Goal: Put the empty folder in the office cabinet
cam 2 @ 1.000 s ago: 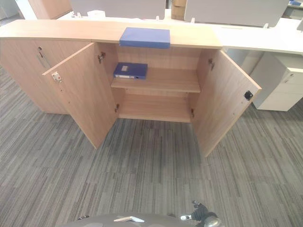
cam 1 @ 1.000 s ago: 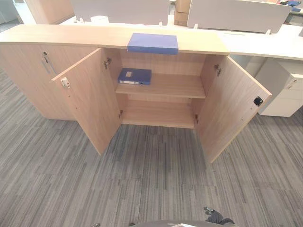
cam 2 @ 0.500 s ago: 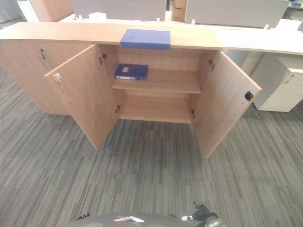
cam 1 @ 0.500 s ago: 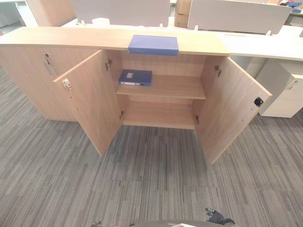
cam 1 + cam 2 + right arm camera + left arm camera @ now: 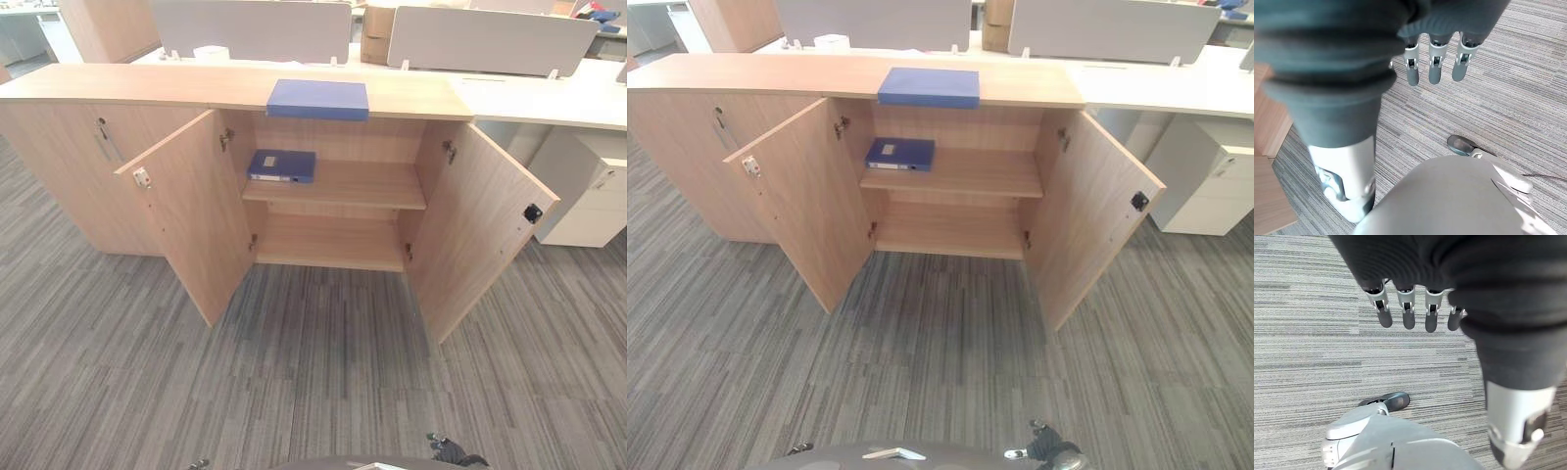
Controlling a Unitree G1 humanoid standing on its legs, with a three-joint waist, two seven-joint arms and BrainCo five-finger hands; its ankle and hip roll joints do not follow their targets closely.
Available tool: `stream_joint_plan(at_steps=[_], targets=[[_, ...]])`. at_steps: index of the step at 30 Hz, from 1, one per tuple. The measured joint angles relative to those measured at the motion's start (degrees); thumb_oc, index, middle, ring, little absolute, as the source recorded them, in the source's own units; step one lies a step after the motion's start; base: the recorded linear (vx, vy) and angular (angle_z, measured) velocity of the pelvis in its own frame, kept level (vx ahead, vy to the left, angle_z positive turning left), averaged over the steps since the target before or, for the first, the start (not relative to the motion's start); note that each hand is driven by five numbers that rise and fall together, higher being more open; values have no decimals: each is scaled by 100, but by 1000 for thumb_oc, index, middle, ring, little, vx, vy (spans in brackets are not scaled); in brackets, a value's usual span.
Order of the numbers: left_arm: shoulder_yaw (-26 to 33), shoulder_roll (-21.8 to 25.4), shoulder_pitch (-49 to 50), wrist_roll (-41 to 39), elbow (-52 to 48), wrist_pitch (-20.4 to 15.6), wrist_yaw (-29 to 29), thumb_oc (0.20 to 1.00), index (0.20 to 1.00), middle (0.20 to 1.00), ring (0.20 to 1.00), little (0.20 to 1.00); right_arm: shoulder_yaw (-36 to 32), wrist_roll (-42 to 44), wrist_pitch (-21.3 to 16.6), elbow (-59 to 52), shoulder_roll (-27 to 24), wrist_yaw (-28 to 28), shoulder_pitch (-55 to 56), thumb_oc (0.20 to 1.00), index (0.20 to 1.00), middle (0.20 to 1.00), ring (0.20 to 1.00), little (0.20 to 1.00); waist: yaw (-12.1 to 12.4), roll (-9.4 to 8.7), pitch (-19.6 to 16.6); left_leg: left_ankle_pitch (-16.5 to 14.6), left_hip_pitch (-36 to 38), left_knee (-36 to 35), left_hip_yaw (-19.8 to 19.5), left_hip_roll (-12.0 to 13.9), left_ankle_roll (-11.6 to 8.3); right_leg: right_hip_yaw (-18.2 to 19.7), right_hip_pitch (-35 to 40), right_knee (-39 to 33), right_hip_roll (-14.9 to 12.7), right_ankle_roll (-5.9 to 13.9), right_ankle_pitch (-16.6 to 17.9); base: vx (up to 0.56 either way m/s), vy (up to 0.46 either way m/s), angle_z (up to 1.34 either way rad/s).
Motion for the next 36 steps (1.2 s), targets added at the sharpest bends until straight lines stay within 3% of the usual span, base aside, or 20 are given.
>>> stream_joint_plan(at_steps=[13,15,16,18,19,20,21,22,23,24,25,27,28,29,30,31,32,33,34,36], targets=[[16,62,-18,-1,1,-4,8,1000,1000,1000,1000,1000,24,-5,25,-96,-18,19,-37,1000,1000,1000,1000,1000,6,49,21,-24,-247,332,-49,97,-89,-40,-175,92,72,31,-34,-37,-42,1],[29,109,-53,-19,8,-7,35,1000,1000,1000,1000,1000,34,-5,26,-118,0,36,-114,1000,1000,1000,1000,1000,39,14,78,-95,-619,799,-62,124,-212,-69,-475,436,144,-143,-150,-74,-55,3],[90,292,-334,-57,-17,-39,91,1000,1000,1000,1000,1000,23,-5,41,-272,7,58,-287,1000,1000,1000,1000,1000,67,-198,364,-168,-1493,2118,-50,172,-406,-189,-1059,1175,191,-421,-420,-56,-116,23],[93,235,-480,-255,-24,-35,174,1000,1000,1000,1000,1000,-70,4,42,-302,-109,57,-347,1000,1000,1000,1000,1000,171,-252,676,272,-2276,3275,-267,203,-836,-89,-1078,1376,303,-556,-401,125,-10,50],[87,211,-603,-452,-238,-49,205,1000,1000,1000,1000,1000,-306,20,0,-322,-147,44,-398,1000,1000,1000,1000,1000,166,-133,874,846,-3070,4255,-361,287,-1112,-355,-1385,1912,331,-919,-627,330,185,82],[12,276,-695,-524,-290,-157,222,1000,1000,1000,1000,1000,-406,204,86,-326,-80,11,-561,1000,1000,1000,1000,1000,272,-216,1222,1024,-3597,4549,-3,508,-1134,-357,-1517,2224,227,-841,-810,272,154,72],[-40,266,-605,-516,-239,-153,221,1000,1000,1000,1000,1000,-381,350,115,-473,-136,9,-594,1000,1000,1000,1000,1000,363,-230,1325,776,-3680,3260,270,600,-884,-272,-1611,2102,242,-821,-832,225,172,33],[-23,99,-628,-515,-86,-105,226,1000,1000,1000,1000,1000,-354,462,89,-677,-282,11,-552,1000,1000,1000,1000,1000,479,-214,1413,833,-3598,1748,452,614,-904,-205,-1454,1601,273,-1013,-716,193,174,-12],[-13,-78,-624,-510,178,-21,211,1000,1000,1000,1000,1000,-352,463,53,-708,-393,9,-636,1000,1000,1000,1000,1000,604,-190,1667,849,-3498,899,582,586,-888,-12,-1094,1062,212,-1355,-541,285,280,-17],[-48,-268,-527,-476,391,-11,228,1000,1000,1000,1000,1000,-426,498,47,-651,-507,4,-702,1000,1000,1000,1000,1000,612,-121,1785,1042,-3565,327,785,666,-962,101,-829,618,173,-1127,-694,296,241,-25],[-40,-427,-398,-418,487,-18,229,1000,1000,1000,1000,1000,-507,550,42,-611,-604,3,-768,1000,1000,1000,1000,1000,639,121,1781,1121,-3582,9,965,891,-911,65,-681,425,299,-1012,-754,335,270,-54],[27,-454,51,-160,474,-16,190,1000,1000,1000,1000,1000,-518,636,32,-522,-616,0,-909,1000,1000,1000,1000,1000,717,138,1813,1144,-3359,49,1057,1305,-917,367,-785,466,301,-481,-382,378,274,-81],[27,-454,51,-160,474,-16,190,1000,1000,1000,1000,1000,-518,636,32,-522,-616,0,-909,1000,1000,1000,1000,1000,717,138,1813,1144,-3359,49,1057,1305,-917,367,-785,466,301,-481,-382,276,191,-117],[169,-629,166,-10,562,-32,178,1000,1000,1000,1000,1000,-486,667,-9,-525,-731,8,-987,1000,1000,1000,1000,1000,837,418,1686,759,-3196,770,1031,1503,-870,856,-891,698,754,-160,-755,142,87,-82],[169,-629,166,-10,562,-32,178,1000,1000,1000,1000,1000,-486,667,-9,-525,-731,8,-987,1000,1000,1000,1000,1000,837,418,1686,759,-3196,770,1031,1503,-870,856,-891,698,754,-160,-755,321,179,-122],[282,-454,380,18,412,-47,166,1000,1000,1000,1000,1000,-528,670,53,-593,-693,-7,-765,1000,1000,1000,1000,1000,857,443,1458,457,-2952,760,869,1671,-1116,236,-1590,4004,1083,-509,-1478,484,300,-6],[243,-158,413,59,311,-1,210,1000,1000,1000,1000,1000,-597,661,82,-819,-665,65,-186,1000,1000,1000,1000,1000,721,105,1151,389,-2689,755,828,1346,-1000,660,-816,3151,926,-873,-2275,785,516,-9],[296,-121,426,124,225,-12,141,1000,1000,1000,1000,1000,-675,653,156,-1032,-696,64,127,1000,1000,1000,1000,1000,765,261,1081,341,-2507,1088,805,1418,-837,733,-533,2720,974,-687,-2202,613,433,-34],[587,-102,419,187,270,-37,162,1000,1000,1000,1000,1000,-679,639,160,-1057,-672,106,63,1000,1000,1000,1000,1000,869,-14,953,276,-2361,1315,739,1294,-708,803,-620,2706,731,-689,-2197,632,438,-101],[650,1,101,200,418,8,198,1000,1000,1000,1000,1000,-662,604,139,-1218,-693,107,137,1000,1000,1000,1000,1000,729,-66,888,378,-2275,1281,823,1158,-609,886,-416,2257,404,-538,-2070,461,301,-62]])
